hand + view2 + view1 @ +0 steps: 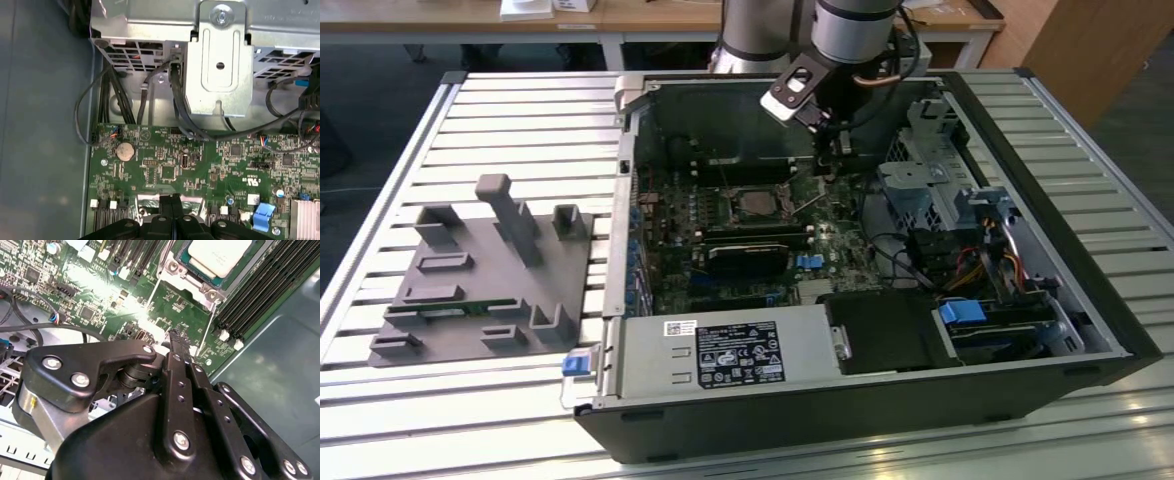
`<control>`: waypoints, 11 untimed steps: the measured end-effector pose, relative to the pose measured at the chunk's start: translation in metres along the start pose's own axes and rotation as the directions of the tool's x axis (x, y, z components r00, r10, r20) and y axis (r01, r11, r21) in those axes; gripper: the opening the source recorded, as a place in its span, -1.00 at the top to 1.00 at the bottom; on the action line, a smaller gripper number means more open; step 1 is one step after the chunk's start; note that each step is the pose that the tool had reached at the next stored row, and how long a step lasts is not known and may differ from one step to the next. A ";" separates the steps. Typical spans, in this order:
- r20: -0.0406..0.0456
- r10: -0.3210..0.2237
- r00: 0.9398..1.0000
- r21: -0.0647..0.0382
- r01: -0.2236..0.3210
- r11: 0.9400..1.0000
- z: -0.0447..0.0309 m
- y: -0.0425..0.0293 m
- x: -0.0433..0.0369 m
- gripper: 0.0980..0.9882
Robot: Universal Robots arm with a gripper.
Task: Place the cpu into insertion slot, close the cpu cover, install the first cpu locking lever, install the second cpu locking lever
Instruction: 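Close the cpu cover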
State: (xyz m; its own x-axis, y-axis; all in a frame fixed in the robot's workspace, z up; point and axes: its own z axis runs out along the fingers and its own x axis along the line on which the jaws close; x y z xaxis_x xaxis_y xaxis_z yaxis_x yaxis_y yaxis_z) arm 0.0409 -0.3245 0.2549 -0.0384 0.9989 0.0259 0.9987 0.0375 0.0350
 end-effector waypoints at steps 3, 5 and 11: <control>0.000 0.000 1.000 0.001 0.000 1.000 0.0003 0.0032 0.0001 0.95; 0.000 0.000 1.000 0.001 0.000 1.000 0.0005 0.0059 0.0001 0.95; 0.001 0.000 1.000 0.004 0.000 1.000 0.0011 0.0117 0.0001 0.95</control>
State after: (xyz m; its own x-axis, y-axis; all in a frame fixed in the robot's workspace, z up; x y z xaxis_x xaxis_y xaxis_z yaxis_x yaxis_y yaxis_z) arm 0.0526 -0.3239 0.2542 -0.0383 0.9989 0.0252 0.9988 0.0375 0.0313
